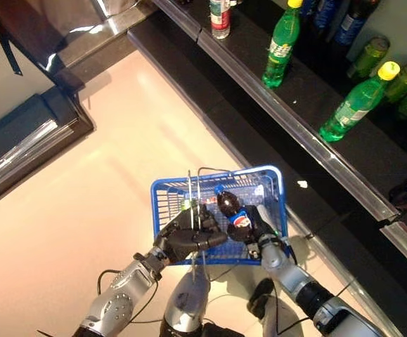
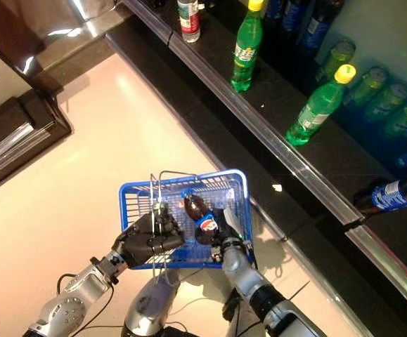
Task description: Pick up the drink and place into the basket.
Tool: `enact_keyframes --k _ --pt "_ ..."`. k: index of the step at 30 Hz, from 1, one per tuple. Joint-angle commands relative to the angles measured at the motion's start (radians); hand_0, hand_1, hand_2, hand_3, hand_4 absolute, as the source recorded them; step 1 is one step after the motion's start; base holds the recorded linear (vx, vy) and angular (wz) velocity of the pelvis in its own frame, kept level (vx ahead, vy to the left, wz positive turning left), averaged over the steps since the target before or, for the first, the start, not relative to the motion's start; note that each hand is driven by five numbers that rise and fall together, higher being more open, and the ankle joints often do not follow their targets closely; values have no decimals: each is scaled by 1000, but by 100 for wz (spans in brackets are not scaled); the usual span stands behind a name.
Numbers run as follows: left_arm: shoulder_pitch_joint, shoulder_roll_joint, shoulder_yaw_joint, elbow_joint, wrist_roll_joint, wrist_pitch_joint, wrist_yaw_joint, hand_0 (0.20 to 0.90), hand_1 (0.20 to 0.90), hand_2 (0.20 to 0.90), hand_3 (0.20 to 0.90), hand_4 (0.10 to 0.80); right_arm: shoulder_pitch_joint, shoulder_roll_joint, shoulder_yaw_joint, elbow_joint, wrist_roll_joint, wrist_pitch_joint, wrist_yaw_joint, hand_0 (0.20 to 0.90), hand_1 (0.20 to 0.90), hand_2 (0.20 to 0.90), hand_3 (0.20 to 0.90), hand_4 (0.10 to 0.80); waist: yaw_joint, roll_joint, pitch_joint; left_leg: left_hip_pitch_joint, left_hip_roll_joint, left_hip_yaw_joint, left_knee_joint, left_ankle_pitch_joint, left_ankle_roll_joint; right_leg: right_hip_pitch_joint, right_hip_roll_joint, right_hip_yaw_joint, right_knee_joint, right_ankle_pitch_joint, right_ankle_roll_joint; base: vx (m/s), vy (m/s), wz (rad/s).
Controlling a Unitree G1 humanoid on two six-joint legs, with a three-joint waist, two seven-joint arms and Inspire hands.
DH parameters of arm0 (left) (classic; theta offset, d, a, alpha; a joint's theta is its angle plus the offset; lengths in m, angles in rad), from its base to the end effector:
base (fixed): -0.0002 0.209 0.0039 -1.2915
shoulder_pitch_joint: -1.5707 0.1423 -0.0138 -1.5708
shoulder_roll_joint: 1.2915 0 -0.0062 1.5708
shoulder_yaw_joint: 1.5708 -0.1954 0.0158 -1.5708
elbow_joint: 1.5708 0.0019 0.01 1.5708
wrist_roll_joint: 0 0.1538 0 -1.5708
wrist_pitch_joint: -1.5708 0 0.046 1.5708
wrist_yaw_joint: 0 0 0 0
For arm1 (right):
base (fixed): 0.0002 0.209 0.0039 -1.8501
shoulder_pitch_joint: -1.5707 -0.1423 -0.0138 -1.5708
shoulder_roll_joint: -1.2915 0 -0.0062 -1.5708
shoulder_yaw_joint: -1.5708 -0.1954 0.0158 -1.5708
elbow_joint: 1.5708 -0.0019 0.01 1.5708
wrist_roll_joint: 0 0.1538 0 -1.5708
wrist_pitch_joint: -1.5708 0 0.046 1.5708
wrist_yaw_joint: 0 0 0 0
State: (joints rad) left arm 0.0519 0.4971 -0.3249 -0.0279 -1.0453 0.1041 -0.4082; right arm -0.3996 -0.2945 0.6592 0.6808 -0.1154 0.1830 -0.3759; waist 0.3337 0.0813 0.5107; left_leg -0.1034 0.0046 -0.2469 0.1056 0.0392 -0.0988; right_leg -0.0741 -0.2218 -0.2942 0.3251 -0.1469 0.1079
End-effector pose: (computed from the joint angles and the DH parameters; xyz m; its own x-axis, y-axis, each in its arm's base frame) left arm 0.1956 0.1829 0.0165 0.7759 -0.6304 -0.0214 0.4928 0.6270 -0.6033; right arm 0.2574 -0.1314 -0.0372 0.9391 -0.0224 -0.3429 -0.2467 0.6509 -0.7180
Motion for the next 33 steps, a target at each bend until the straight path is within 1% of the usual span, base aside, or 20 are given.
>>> enact_keyframes --k 1,5,8,11,15,19,21,23,28,29,30,31,33 --pt "-120 -34 56 -408 -76 -127 -177 300 300 300 200 100 -125 3 66 -9 -136 14 4 300 300 300 200 100 8 -39 -94 -51 -41 14 73 -4 77 57 24 -6 -128 123 -69 -14 -36 6" --pt "-140 -16 51 -421 -71 -113 -178 300 300 300 200 100 -210 -26 93 55 -179 64 40 300 300 300 200 100 27 -42 -82 -54 -43 6 68 2 78 59 24 -14 -132 128 -66 9 -40 4" --pt "-159 4 43 -437 -67 -103 -170 300 300 300 200 100 -278 -39 102 85 -124 101 43 300 300 300 200 100 41 -49 -74 -57 -43 1 69 4 78 64 23 -24 -135 132 -64 31 -44 6" --pt "-186 16 37 -448 -71 -85 -159 300 300 300 200 100 -338 -39 98 157 -79 114 44 300 300 300 200 100 54 -53 -68 -61 -46 -4 69 5 79 66 22 -32 -138 134 -64 33 -29 7" --pt "-216 26 38 -450 -84 -63 -152 300 300 300 200 100 -392 -41 85 255 -57 116 89 300 300 300 200 100 65 -53 -59 -67 -48 -9 74 4 80 64 19 -37 -133 135 -62 26 -8 8" --pt "-232 28 35 -450 -92 -54 -150 300 300 300 200 100 -417 -26 78 353 -57 137 109 300 300 300 200 100 74 -52 -52 -72 -50 -11 76 5 81 61 15 -39 -133 138 -61 13 1 5" --pt "-234 29 33 -454 -90 -57 -151 300 300 300 200 100 -423 -19 80 394 -76 177 144 300 300 300 200 100 78 -48 -44 -79 -53 -14 80 5 83 55 12 -40 -131 140 -59 -5 10 10" --pt "-235 29 26 -458 -88 -62 -149 300 300 300 200 100 -419 -11 84 420 -67 205 154 300 300 300 200 100 81 -45 -36 -84 -55 -16 82 6 85 50 10 -40 -129 143 -58 -6 5 11" --pt "-249 36 8 -458 -87 -72 -138 300 300 300 200 100 -416 15 73 474 -33 228 127 307 307 307 208 108 87 -40 -19 -95 -60 -20 85 5 89 39 5 -42 -127 149 -54 -7 -5 5" --pt "-254 37 5 -459 -86 -75 -134 300 300 300 200 100 -418 20 65 486 -24 218 113 582 582 582 529 429 87 -41 -16 -96 -60 -20 84 5 90 36 4 -42 -126 150 -52 -14 -10 5" --pt "-256 37 3 -460 -88 -76 -132 300 300 300 200 100 -418 22 60 489 -12 212 103 582 582 582 529 429 87 -41 -13 -97 -60 -20 83 5 90 35 4 -42 -127 152 -51 -17 -11 6" --pt "-259 38 1 -462 -88 -76 -129 300 300 300 200 100 -419 23 55 493 3 205 94 900 900 900 900 800 87 -41 -10 -97 -60 -19 82 6 91 33 4 -42 -127 153 -50 -15 -9 4" --pt "-262 37 -1 -462 -87 -77 -124 300 300 300 200 100 -422 26 46 495 29 190 81 900 900 900 900 800 86 -42 -7 -97 -59 -18 79 7 91 30 4 -41 -127 156 -48 0 0 0"
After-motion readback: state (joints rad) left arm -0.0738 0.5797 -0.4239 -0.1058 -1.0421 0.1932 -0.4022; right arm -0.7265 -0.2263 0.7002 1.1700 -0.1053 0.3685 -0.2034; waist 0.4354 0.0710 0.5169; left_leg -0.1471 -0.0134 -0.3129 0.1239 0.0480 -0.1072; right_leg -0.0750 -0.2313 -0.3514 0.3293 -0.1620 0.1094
